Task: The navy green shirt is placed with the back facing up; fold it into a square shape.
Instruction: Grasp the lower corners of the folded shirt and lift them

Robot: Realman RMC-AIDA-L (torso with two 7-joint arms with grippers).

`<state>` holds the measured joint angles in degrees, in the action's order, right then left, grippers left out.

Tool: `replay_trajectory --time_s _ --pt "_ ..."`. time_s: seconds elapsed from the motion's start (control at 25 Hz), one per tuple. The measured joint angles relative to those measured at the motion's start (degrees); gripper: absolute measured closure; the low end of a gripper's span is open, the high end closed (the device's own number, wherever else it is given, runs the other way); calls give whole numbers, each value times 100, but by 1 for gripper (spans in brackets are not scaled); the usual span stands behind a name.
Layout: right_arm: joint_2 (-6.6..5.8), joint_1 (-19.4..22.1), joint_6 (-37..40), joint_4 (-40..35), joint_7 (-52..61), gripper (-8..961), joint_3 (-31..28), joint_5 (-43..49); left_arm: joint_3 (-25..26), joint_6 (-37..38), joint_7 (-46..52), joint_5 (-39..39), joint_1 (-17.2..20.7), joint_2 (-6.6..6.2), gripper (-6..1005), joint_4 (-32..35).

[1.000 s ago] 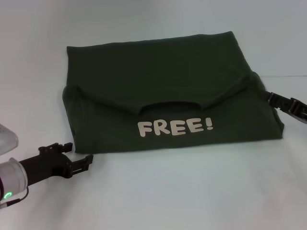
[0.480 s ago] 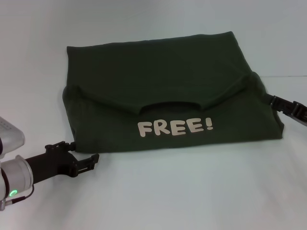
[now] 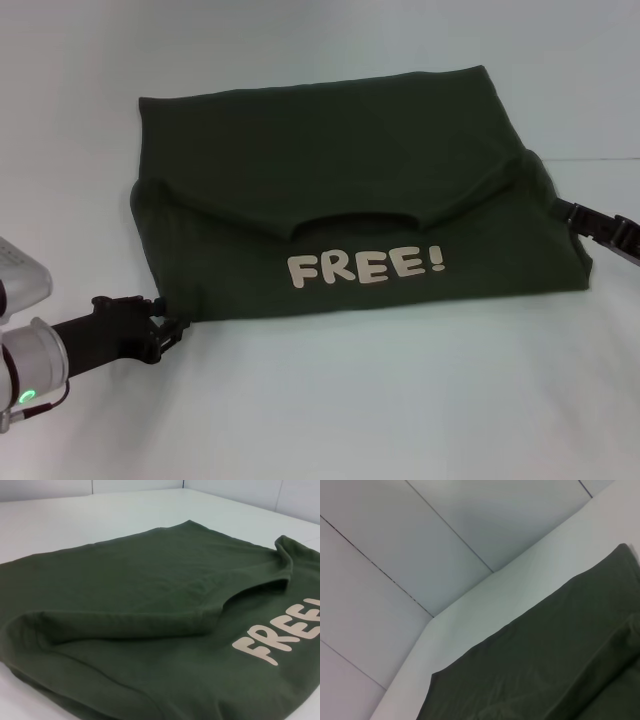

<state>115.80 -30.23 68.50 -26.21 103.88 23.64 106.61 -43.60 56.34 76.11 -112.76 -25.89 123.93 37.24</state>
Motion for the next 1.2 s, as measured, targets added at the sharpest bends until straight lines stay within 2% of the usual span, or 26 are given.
replay_trajectory --time_s 0.36,0.48,0.72,0.96,1.2 --pt "-22 17 0 -14 27 293 9 21 0 -96 8 -6 -39 0 793 3" --pt "-28 33 10 -21 27 293 3 14 0 -97 9 -8 -45 0 995 3" --pt "-75 5 -111 -37 194 294 73 169 -1 -55 73 -10 -18 -23 996 78" --pt "-113 -241 -800 -264 857 294 163 1105 1 149 158 -10 154 -44 996 360" --pt "-141 -376 -1062 -325 1119 293 305 1170 0 207 173 -9 158 -69 996 377"
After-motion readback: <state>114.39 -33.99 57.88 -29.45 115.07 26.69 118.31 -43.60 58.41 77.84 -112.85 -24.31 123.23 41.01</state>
